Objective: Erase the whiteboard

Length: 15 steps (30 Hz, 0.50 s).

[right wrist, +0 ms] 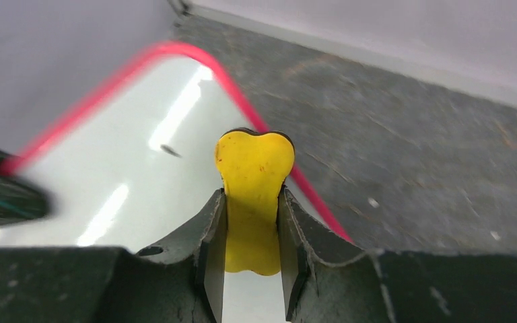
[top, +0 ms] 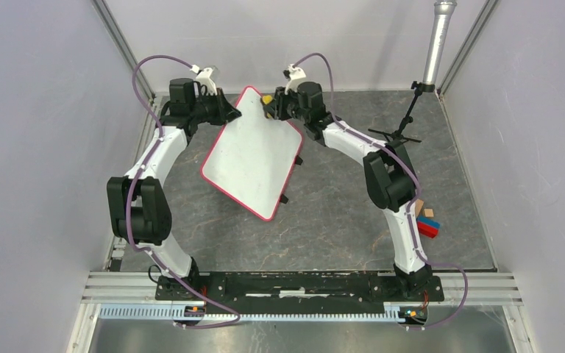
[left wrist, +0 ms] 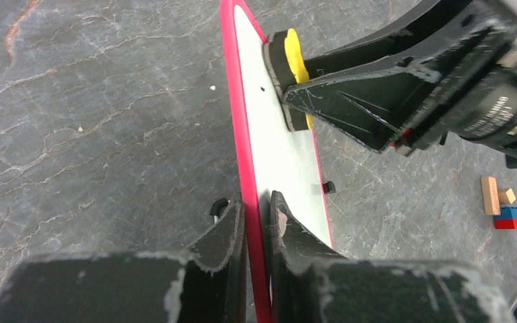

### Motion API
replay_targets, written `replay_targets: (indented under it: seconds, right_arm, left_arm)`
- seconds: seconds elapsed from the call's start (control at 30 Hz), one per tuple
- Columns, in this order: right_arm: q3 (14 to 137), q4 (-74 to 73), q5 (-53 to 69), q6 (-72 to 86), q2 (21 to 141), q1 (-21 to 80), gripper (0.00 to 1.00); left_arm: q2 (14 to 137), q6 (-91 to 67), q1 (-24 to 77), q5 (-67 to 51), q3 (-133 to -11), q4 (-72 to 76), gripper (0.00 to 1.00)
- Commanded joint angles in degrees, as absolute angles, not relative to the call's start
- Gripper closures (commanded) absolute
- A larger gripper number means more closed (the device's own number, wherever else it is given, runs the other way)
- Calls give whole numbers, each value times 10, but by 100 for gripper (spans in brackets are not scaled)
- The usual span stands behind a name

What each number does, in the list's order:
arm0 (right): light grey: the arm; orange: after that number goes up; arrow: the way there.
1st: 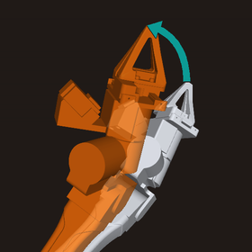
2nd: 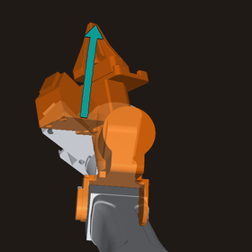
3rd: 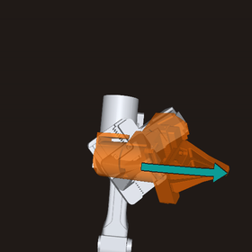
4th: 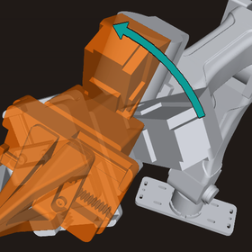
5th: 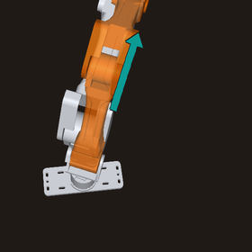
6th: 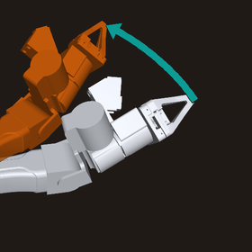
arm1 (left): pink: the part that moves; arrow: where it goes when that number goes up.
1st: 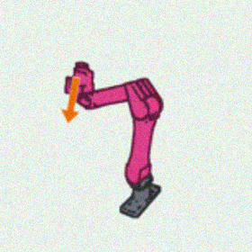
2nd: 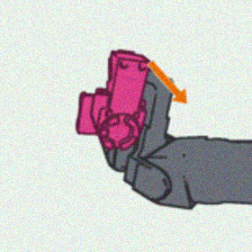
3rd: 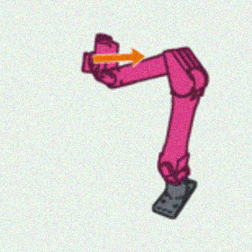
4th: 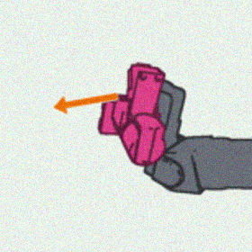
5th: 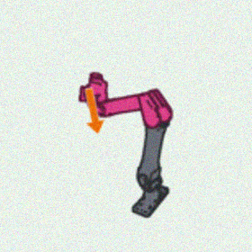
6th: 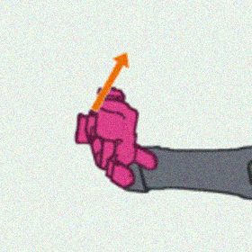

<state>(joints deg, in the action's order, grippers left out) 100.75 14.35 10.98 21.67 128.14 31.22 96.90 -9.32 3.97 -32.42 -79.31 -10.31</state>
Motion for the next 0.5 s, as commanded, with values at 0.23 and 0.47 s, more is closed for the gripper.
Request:
replay_targets:
  seconds: [0.23, 0.47]
  right_arm:
    - [1115, 112, 183, 241, 1325, 342, 79]
    - [1020, 110, 181, 294, 1320, 303, 79]
  left_arm:
    - [951, -15, 69, -352, -802, -106, 98]
    - [949, -18, 69, -354, -803, -106, 98]
